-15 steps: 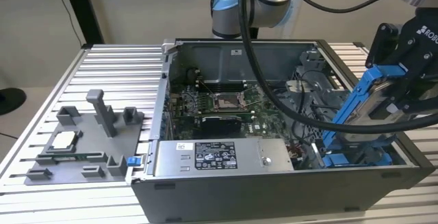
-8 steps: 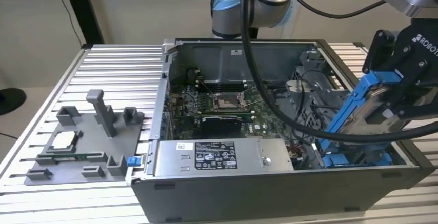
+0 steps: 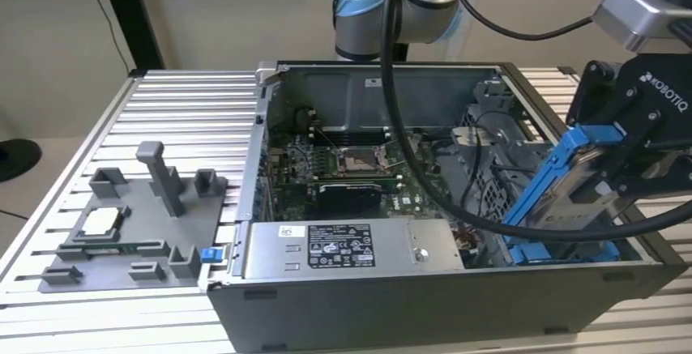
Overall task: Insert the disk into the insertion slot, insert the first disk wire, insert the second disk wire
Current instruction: 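Insert the disk into the insertion slot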
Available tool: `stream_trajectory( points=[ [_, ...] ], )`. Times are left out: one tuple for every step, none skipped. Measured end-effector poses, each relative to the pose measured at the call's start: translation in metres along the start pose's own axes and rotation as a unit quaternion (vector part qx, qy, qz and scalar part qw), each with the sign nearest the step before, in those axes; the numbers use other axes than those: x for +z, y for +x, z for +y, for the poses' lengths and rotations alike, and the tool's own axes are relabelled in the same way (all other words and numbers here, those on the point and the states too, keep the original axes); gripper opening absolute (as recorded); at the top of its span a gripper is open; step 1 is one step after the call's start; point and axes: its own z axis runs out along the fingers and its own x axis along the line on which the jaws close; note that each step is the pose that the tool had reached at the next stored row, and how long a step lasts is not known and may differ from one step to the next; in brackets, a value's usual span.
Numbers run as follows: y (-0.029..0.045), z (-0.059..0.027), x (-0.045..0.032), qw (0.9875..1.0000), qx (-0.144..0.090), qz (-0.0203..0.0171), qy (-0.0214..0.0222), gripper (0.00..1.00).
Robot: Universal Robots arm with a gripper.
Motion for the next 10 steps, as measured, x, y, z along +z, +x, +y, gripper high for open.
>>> stream_trajectory(
  points=[
    [-0.0003,-0.0004,0.0018,1.0000,0.000,-0.0011,0.0000,0.00],
    [-0.0006,-0.0007,0.0033,1.0000,0.000,-0.0021,0.0000,0.00],
    [-0.0009,-0.0010,0.0048,1.0000,0.000,-0.0035,0.0000,0.00],
    [-0.0009,-0.0014,0.0062,1.0000,0.000,-0.0050,-0.0001,0.00],
    [-0.0009,-0.0017,0.0071,1.0000,0.000,-0.0058,-0.0002,0.00],
    [-0.0008,-0.0020,0.0085,1.0000,-0.001,-0.0070,-0.0002,0.00],
    [-0.0006,-0.0025,0.0106,1.0000,-0.001,-0.0087,-0.0002,0.00],
    [-0.0005,-0.0031,0.0126,1.0000,-0.001,-0.0098,-0.0002,0.00],
    [-0.0004,-0.0035,0.0143,0.9999,-0.001,-0.0104,-0.0002,0.00],
    [-0.0002,-0.0036,0.0155,0.9999,-0.001,-0.0108,-0.0002,0.00]
  ],
)
